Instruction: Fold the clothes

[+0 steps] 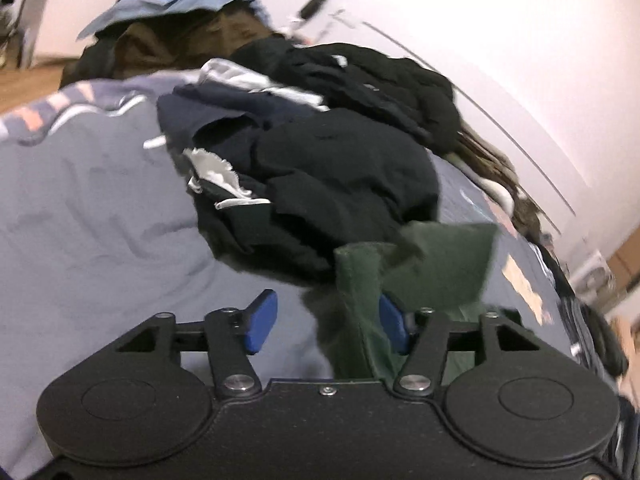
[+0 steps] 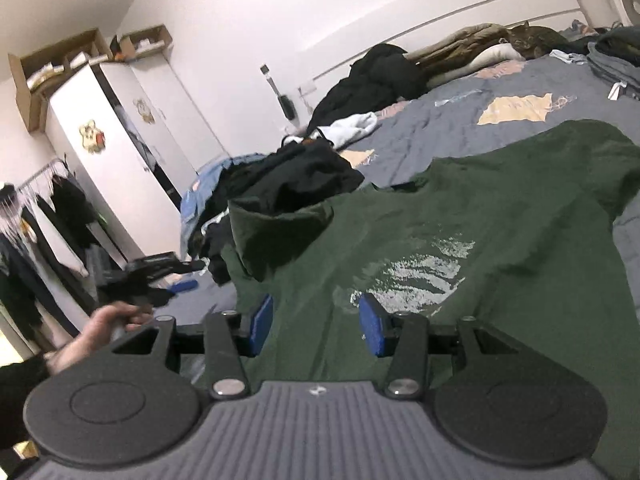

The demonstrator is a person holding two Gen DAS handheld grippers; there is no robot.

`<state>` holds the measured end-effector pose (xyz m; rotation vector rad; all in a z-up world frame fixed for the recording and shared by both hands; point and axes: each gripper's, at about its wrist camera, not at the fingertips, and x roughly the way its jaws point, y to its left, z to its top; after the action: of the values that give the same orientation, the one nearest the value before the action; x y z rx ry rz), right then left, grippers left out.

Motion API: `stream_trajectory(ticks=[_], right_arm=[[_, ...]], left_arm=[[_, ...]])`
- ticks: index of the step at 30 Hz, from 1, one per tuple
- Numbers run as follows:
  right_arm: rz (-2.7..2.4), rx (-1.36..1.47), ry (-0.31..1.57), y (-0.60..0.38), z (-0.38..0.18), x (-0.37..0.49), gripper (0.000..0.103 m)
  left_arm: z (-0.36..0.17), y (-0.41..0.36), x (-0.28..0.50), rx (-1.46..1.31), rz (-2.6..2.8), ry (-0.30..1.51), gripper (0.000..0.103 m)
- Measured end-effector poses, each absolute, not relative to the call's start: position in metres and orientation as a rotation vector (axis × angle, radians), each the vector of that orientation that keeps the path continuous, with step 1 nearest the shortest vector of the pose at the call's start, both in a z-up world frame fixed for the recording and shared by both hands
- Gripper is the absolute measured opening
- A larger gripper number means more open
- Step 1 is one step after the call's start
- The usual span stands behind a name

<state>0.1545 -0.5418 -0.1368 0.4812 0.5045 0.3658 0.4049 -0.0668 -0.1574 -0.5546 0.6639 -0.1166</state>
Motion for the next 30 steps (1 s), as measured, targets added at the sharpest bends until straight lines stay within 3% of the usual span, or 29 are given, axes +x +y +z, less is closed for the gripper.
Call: stream_trajectory(ticks=[4,8,9,10,11,12,18,22,25,27,29,30], right_arm=[[0.343,0.499,0.53,-0.545,-0.147,0.161,0.047],[0.338,0.515,0.548,-0.544,-0.155,0.167,0.048],[0.339,0.518,0.551,-0.544,-0.156,0.167,0.047],[0.341,0.517,0.554,-0.543,-0.157,0.167,0.048],[0.341,0.515,0.557,-0.542,-0.157,0.167,0.048],[0.341,0.512,0.562,-0.542,-0.158,0.167,0.048],[0.335,0.54,0.564,-0.547,-0.16,0.168,0.048],[0.342,0.549,0.561,-0.547,-0.159,0.166,0.048],[0.349,0.563,0.553,-0.547,-0.157,0.166,0.048],[0.349,0.57,0.55,-0.549,-0.155,0.166,0.048],[0.348,0.576,0.547,-0.551,-0.153,0.165,0.048],[0.349,0.579,0.545,-0.551,-0.152,0.164,0.048]], left_arm=[[-0.167,-0.074,0.425,-0.56,-0.107,0.673,0.065],[-0.175,-0.079,0.439,-0.606,-0.11,0.662,0.065],[-0.176,-0.081,0.442,-0.612,-0.11,0.658,0.062],[-0.176,-0.083,0.446,-0.61,-0.114,0.661,0.049],[-0.176,-0.085,0.449,-0.606,-0.12,0.668,0.036],[-0.176,-0.087,0.451,-0.601,-0.128,0.674,0.013],[-0.148,-0.068,0.401,-0.598,-0.091,0.542,0.009],[-0.141,-0.056,0.349,-0.6,-0.001,0.506,0.01],[-0.154,-0.058,0.328,-0.56,0.095,0.581,0.027],[-0.159,-0.053,0.317,-0.582,0.106,0.608,0.029],[-0.16,-0.049,0.308,-0.609,0.101,0.626,0.041],[-0.157,-0.049,0.304,-0.611,0.095,0.631,0.054]])
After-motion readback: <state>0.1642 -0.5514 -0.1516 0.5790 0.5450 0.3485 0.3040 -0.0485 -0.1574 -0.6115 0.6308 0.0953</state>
